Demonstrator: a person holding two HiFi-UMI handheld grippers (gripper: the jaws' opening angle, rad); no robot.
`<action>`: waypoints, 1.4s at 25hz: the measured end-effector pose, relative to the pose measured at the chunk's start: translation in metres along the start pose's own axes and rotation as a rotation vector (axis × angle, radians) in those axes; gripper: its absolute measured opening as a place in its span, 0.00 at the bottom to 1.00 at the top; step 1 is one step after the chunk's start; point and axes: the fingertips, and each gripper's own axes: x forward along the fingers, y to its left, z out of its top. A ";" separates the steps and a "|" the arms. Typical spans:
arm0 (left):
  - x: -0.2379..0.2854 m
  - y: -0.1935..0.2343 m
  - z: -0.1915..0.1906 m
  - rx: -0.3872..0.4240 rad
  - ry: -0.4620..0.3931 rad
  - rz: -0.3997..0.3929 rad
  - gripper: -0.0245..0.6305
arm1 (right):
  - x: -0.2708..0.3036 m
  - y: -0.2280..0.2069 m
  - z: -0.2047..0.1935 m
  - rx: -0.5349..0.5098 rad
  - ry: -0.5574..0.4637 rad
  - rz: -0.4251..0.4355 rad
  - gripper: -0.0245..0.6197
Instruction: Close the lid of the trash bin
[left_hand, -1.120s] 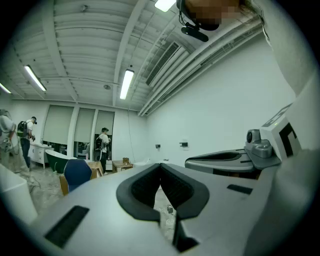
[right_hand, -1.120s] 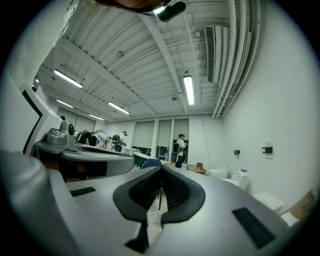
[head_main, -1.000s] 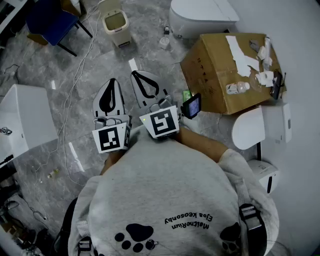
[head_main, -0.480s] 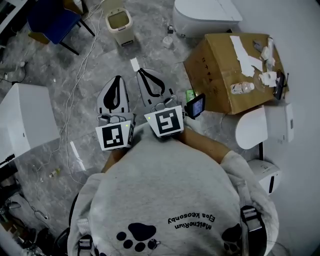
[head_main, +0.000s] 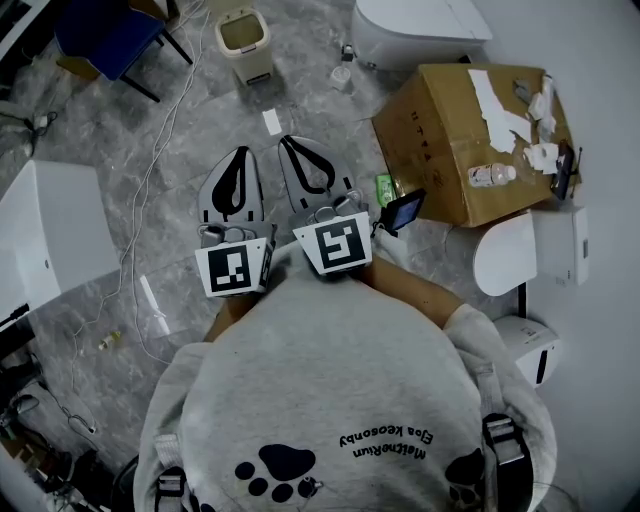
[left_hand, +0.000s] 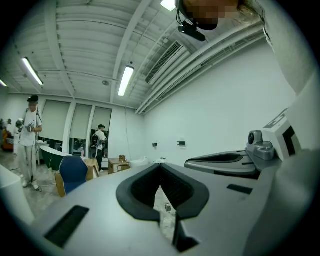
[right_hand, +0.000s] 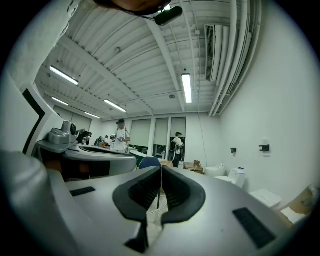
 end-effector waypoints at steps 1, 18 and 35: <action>0.003 0.000 -0.001 -0.001 0.005 -0.001 0.07 | 0.002 -0.002 -0.001 0.002 0.000 0.001 0.09; 0.130 0.046 -0.020 -0.012 0.059 0.052 0.07 | 0.122 -0.072 -0.029 0.024 0.022 0.081 0.09; 0.252 0.092 -0.002 -0.032 0.008 0.122 0.07 | 0.230 -0.145 -0.027 0.031 -0.018 0.132 0.09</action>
